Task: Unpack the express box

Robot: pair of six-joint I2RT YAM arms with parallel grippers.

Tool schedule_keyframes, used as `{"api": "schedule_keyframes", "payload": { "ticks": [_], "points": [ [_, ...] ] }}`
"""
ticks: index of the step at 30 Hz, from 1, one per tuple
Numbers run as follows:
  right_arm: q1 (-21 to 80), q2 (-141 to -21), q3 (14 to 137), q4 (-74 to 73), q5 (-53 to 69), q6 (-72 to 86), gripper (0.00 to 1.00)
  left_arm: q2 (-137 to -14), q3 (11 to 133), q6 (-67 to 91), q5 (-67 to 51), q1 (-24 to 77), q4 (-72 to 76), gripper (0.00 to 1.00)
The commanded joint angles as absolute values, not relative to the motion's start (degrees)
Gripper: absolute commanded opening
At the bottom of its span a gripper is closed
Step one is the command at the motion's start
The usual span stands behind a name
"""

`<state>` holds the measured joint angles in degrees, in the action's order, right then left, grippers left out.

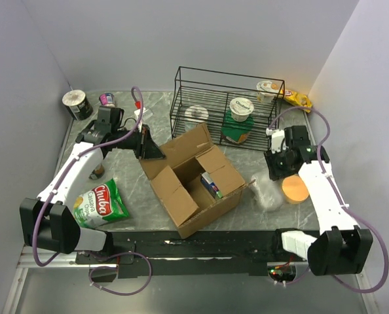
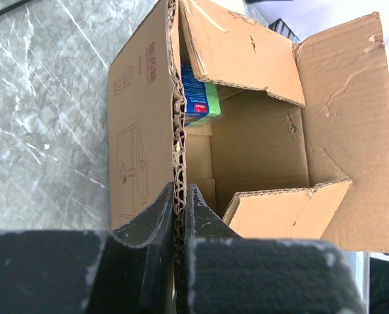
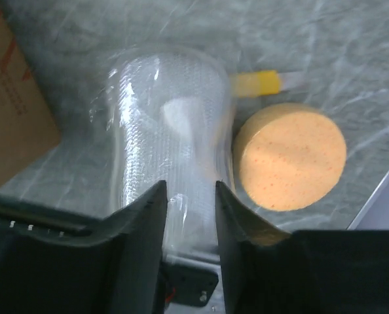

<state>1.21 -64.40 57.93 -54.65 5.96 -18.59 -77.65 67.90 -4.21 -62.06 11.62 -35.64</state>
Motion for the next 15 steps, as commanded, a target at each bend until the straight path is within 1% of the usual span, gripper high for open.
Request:
{"api": "schedule_keyframes", "payload": {
  "ticks": [1,2,3,4,5,6,8,9,10,12,13,15],
  "points": [
    [4.20,-64.06,71.69,-60.09,12.74,-14.23,0.53,-77.70,70.75,-6.42,-64.51,11.69,-38.14,0.01],
    [6.31,-64.86,77.11,-61.16,12.40,-15.28,0.54,-77.70,70.66,-6.24,-64.60,11.69,-37.80,0.01],
    [11.55,-65.47,79.52,-61.52,9.96,-16.60,0.54,-77.61,70.32,-5.89,-64.86,11.69,-37.44,0.01],
    [14.12,-66.09,81.72,-61.70,9.41,-19.05,0.54,-77.52,70.05,-5.19,-64.86,11.69,-37.18,0.01],
    [16.41,-66.18,85.83,-60.92,9.67,-20.03,0.54,-77.43,69.87,-4.92,-65.04,11.69,-36.57,0.01],
    [21.48,-66.27,87.61,-60.21,10.89,-21.00,0.53,-77.43,69.44,-4.75,-65.04,11.69,-36.39,0.01],
    [27.30,-68.28,92.87,-59.15,13.18,-22.85,0.47,-77.17,69.08,-4.31,-64.86,11.69,-35.95,0.01],
    [32.29,-69.68,94.38,-59.41,13.10,-23.29,0.44,-77.25,68.73,-4.05,-64.86,11.69,-35.34,0.01],
    [34.87,-72.92,95.79,-59.41,11.44,-23.03,0.35,-77.17,68.56,-3.26,-64.86,11.69,-34.90,0.01],
    [38.04,-75.92,98.34,-58.98,10.64,-21.89,0.23,-77.25,68.20,-2.03,-64.86,11.69,-33.58,0.01],
    [40.41,-78.29,98.61,-58.54,10.90,-20.14,0.13,-77.26,68.20,-1.24,-64.86,11.69,-33.31,0.01],
    [43.05,-80.50,98.35,-57.31,10.55,-18.64,0.06,-77.26,68.29,-0.44,-65.21,11.69,-32.70,0.01]
  ]
}}
